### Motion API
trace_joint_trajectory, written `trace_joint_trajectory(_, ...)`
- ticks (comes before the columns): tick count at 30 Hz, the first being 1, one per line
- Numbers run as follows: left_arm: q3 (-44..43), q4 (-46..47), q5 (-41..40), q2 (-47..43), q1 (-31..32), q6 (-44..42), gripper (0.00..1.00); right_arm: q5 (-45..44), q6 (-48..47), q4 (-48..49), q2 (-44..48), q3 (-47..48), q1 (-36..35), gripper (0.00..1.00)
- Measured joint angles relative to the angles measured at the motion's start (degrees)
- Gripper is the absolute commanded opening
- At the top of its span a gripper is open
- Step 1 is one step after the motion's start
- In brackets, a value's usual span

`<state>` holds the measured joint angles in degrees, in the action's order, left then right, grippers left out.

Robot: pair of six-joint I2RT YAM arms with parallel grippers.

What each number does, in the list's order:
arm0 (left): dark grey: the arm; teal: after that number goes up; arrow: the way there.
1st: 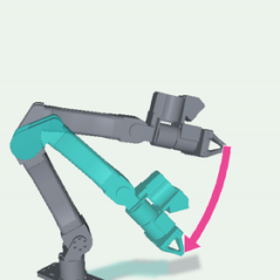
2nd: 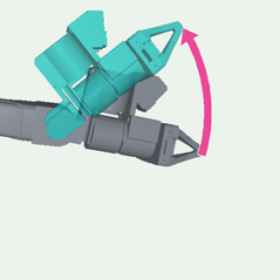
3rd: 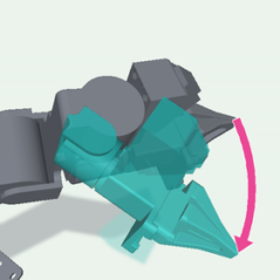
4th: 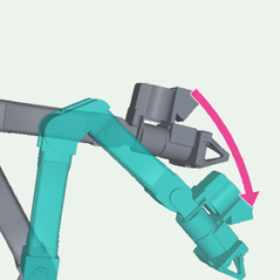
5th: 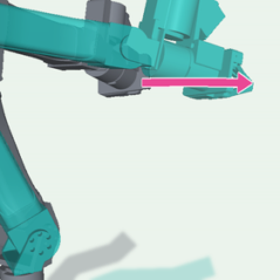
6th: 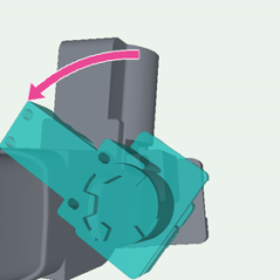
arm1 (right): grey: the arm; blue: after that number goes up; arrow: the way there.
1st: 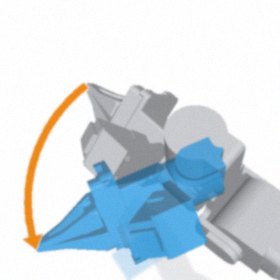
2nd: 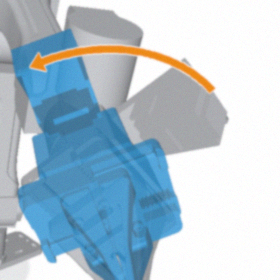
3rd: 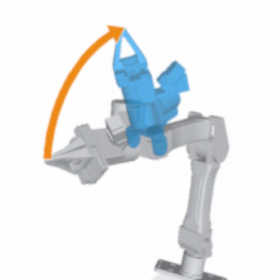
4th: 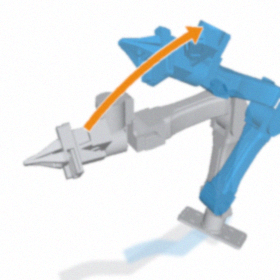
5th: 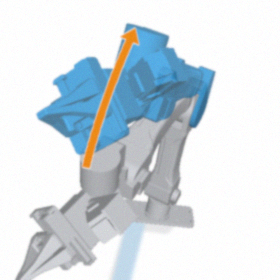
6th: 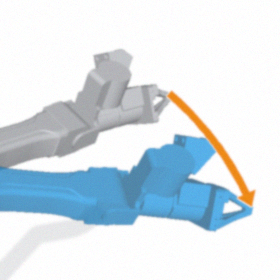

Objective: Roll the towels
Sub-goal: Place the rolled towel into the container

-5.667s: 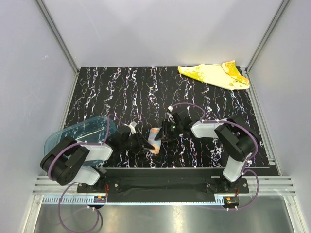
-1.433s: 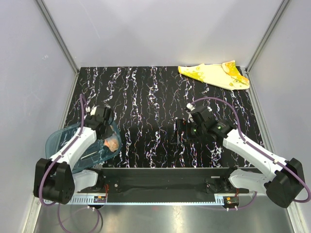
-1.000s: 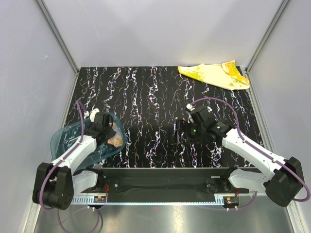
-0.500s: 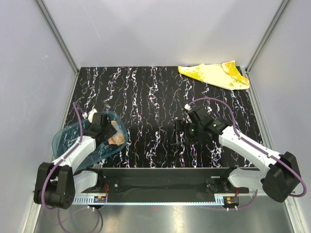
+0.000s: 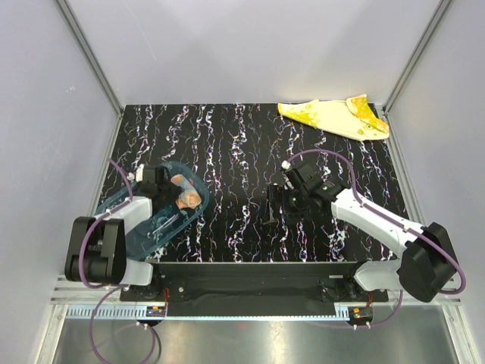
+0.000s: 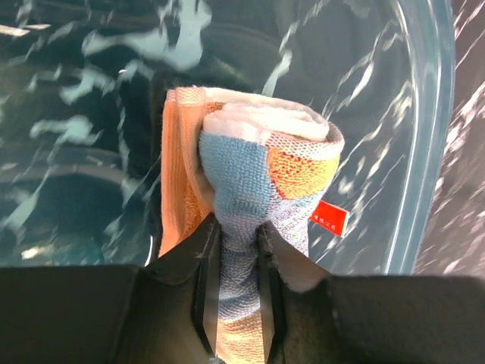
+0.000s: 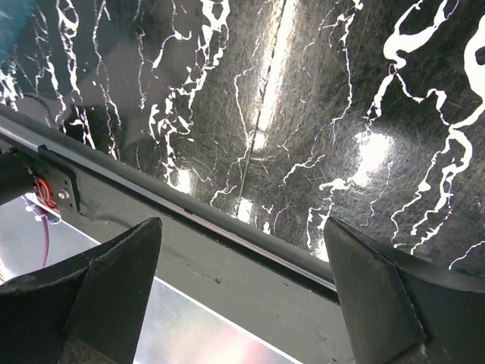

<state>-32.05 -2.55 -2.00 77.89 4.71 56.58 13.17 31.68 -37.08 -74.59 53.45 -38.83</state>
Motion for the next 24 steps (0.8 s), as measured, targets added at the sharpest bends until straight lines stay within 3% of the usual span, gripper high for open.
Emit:
trace_joint_trajectory(12,-8.2,5.2,2.7,12.0,-13.3,10.5,0.12,0.0,-1.2,0.1,-5.8,2.8,0.0,0.95)
trace_joint_trajectory(17,-10.9,5.0,2.8,14.2,-18.3,12.2,0.24,0.0,-2.1,0.5,-8.8,4.8,0.0,0.95)
trace_joint_trajectory(21,-14.5,2.6,2.3,15.4,-18.9,11.8,0.44,0.0,-2.6,0.5,-10.6,6.4,0.0,0.95)
trace_joint_trajectory(24,-15.5,1.4,2.3,15.5,-18.8,11.3,0.53,0.0,-2.8,0.5,-11.4,7.3,0.0,0.95)
